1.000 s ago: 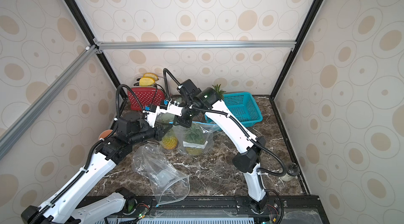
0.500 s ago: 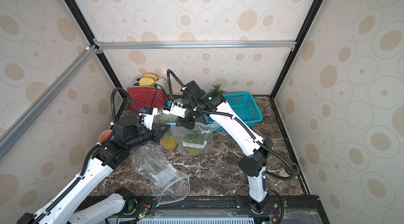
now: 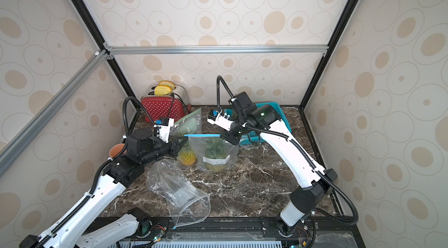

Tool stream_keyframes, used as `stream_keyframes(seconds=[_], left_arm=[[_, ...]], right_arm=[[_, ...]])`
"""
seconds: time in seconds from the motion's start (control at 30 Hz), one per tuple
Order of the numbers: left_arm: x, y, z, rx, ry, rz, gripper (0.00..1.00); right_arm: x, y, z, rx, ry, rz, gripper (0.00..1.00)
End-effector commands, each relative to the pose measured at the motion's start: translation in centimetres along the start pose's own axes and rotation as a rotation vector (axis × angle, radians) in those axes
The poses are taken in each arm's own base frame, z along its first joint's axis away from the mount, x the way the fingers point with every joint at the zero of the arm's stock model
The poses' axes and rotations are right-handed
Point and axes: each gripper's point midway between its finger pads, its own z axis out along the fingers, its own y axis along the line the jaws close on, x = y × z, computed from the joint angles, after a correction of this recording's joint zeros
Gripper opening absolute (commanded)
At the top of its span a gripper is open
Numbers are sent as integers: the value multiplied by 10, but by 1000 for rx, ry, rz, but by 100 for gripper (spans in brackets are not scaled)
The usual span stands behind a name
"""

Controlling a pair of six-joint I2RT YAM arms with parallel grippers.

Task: Open the zip-top bag and take out the pineapple
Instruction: Unzip the zipper on the zipper food storage bag.

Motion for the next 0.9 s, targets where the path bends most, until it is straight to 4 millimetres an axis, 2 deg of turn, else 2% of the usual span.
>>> stream_keyframes(seconds=[0.0, 0.27, 0.5, 0.73, 0.83, 0.87], left_arm=[[-20, 22, -5, -126, -74, -19, 0], [-22, 23, 3, -123, -73, -36, 0], [-24, 23, 4, -128, -77, -39, 0], [-27, 22, 10, -117, -77, -40, 0], [-30, 14, 18, -67, -81, -55, 0], [-32, 10, 21, -40, -84, -63, 0]], right_arm=[[44, -19, -37, 142, 91, 93, 6], [65, -26, -74, 229, 86, 147, 6], [77, -22, -83, 231, 103, 176, 6], [86, -10, -91, 233, 87, 202, 8], [82, -6, -91, 213, 59, 212, 17], [78, -6, -90, 204, 44, 214, 24]])
